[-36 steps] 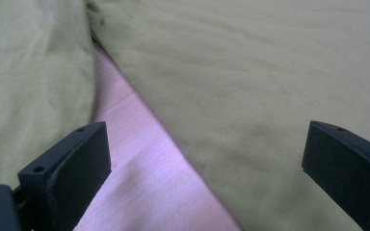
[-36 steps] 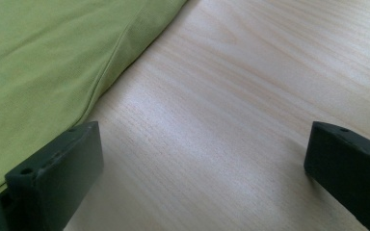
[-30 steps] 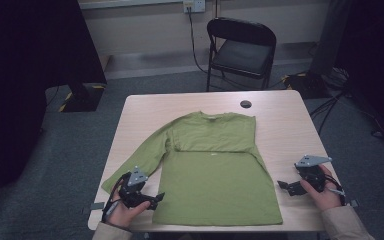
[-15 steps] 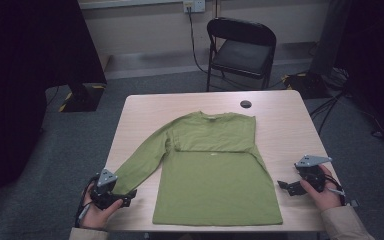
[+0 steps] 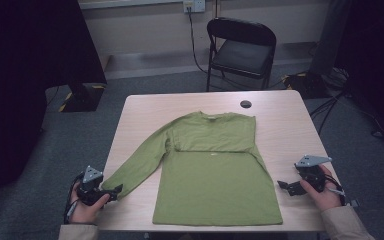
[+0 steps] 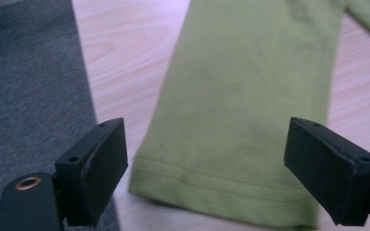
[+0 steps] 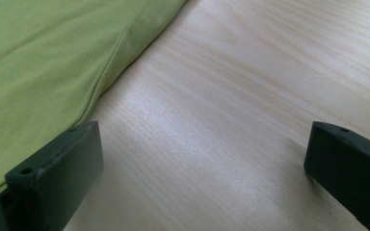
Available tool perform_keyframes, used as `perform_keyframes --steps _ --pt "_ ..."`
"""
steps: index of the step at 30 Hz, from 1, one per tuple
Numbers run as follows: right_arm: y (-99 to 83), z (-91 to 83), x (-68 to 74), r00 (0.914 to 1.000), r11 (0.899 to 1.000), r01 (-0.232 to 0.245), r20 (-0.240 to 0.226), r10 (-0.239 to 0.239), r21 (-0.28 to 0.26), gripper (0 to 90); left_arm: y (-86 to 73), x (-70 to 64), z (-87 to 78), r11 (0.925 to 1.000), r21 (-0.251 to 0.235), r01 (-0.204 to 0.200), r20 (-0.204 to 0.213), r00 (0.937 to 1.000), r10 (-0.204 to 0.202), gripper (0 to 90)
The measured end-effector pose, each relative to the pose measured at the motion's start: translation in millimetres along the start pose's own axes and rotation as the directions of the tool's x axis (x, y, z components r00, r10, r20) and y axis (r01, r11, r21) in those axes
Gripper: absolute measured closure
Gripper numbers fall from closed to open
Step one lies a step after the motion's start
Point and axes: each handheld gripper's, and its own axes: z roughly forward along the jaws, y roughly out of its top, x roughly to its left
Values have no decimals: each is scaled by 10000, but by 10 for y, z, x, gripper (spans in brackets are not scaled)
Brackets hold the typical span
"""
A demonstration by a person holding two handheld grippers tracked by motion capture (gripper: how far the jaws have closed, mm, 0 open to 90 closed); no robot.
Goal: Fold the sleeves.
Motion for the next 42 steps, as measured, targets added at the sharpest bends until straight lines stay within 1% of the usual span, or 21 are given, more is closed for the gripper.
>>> perform_keyframes --steps 2,4,6,7,8,9,12,16,18,20,21,24,27,29,30,31,32,34,35,39,42 --pt "0 -1 0 10000 10000 5 2 -5 13 0 -10 23 18 10000 63 -18 -18 10000 18 186" --pt "0 -1 0 10000 10000 3 3 -3 12 0 -29 53 51 9999 123 83 17 10000 -83 213" --pt "0 -1 0 10000 10000 5 7 -5 10 0 -47 75 83 9995 293 149 22 9999 -150 240" --pt "0 -1 0 10000 10000 7 5 -7 10 0 -58 90 95 9993 308 214 77 9997 -217 251" --pt "0 -1 0 10000 10000 6 7 -6 11 0 -66 108 103 9989 261 399 224 9989 -404 254" --pt "0 -1 0 10000 10000 4 2 -4 12 0 -73 123 109 9989 166 440 262 9987 -444 259" --pt "0 -1 0 10000 10000 5 5 -5 10 0 -76 144 112 9992 115 374 334 9987 -378 273" --pt "-1 -1 1 10000 10000 -1 7 1 13 0 -79 139 106 9992 75 392 332 9987 -394 296" --pt "-1 -1 2 10000 10000 -7 10 7 13 0 -75 135 102 9994 81 322 403 9987 -325 331" --pt "-1 -1 2 10000 10000 -6 10 6 14 0 -68 130 98 9992 131 384 358 9986 -389 353" --pt "-1 -1 2 10000 10000 -6 13 6 11 0 -61 128 96 9991 150 397 373 9985 -402 371" --pt "-1 -1 2 10000 10000 -10 9 10 13 0 -30 125 83 9979 285 581 330 9977 -591 549" --pt "-1 -1 2 10000 10000 -7 14 7 11 0 7 120 85 9953 495 826 180 9963 -836 645" --pt "-1 -1 2 10000 10000 -7 15 7 11 0 40 111 95 9936 654 921 191 9954 -935 719" --pt "-1 -1 2 10000 10000 -13 12 13 12 0 53 102 104 9934 668 935 179 9953 -949 763" --pt "-1 -1 2 10000 10000 -13 11 13 12 0 67 96 113 9941 675 854 149 9961 -866 810" --pt "-1 -1 2 10000 10000 -11 16 11 11 0 80 87 118 9941 722 811 16 9967 -814 842" --pt "-1 -1 2 10000 10000 -11 15 11 9 0 117 58 126 9942 901 590 -210 9981 -574 866" --pt "-1 -1 2 10000 10000 -11 13 11 11 0 134 42 131 9937 939 618 -222 9980 -600 869" --pt "-1 -1 2 10000 10000 -11 15 11 10 0 240 10 92 9932 973 643 -140 9979 -632 872" --pt "-1 -1 2 10000 10000 -11 15 11 9 0 369 -1 13 9947 816 629 -25 9980 -629 872"
